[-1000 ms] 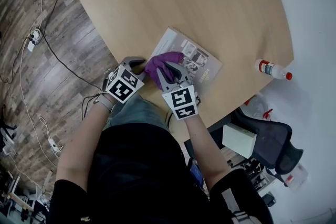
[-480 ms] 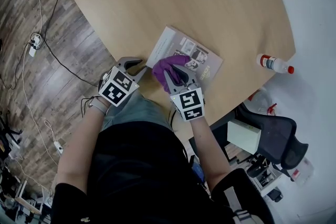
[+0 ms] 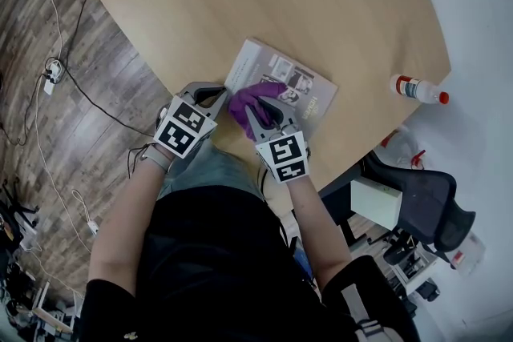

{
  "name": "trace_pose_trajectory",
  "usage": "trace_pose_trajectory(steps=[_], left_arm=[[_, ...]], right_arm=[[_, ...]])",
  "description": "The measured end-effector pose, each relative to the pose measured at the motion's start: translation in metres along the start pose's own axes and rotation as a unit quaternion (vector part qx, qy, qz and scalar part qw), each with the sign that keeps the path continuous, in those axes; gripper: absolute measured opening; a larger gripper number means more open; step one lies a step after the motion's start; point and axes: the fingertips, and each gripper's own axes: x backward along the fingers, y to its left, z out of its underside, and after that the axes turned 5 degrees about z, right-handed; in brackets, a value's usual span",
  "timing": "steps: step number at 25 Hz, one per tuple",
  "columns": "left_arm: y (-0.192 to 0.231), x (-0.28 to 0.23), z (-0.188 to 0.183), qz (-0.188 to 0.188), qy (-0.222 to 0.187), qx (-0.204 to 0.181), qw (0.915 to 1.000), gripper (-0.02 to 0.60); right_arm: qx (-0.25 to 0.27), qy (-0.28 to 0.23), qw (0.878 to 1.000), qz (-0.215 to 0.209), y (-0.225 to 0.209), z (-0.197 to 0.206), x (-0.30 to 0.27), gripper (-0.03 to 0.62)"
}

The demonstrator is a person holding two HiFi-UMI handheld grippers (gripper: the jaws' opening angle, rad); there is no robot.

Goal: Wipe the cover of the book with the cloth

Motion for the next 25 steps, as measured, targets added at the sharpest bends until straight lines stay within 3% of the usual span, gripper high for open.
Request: trace_pose_trajectory(steps=[10, 16, 20, 25], left_arm=[[0.000, -0.003, 0.005, -0.008, 0.040, -0.050, 0.9979, 0.021], [0.001, -0.002, 0.002, 0.028, 0.022, -0.018, 0.9992, 0.021], [0.000, -0.003, 0.004, 0.020, 0.032, -0.039, 0.9985, 0.021], [-0.002, -0.003, 0.008, 0.014, 0.032, -0.037, 0.9987, 0.021]], right_arm=[[-0.014, 0.008, 1.000, 0.021, -0.010, -0.004, -0.008, 0.095], [-0.024, -0.001, 0.999, 0.045, -0.036, -0.020, -0.023, 0.095], [-0.033, -0.015, 0.998, 0.057, -0.056, -0.034, -0.032, 0.095], [-0.045, -0.012, 0.996, 0.071, -0.078, -0.047, -0.043, 0.095]])
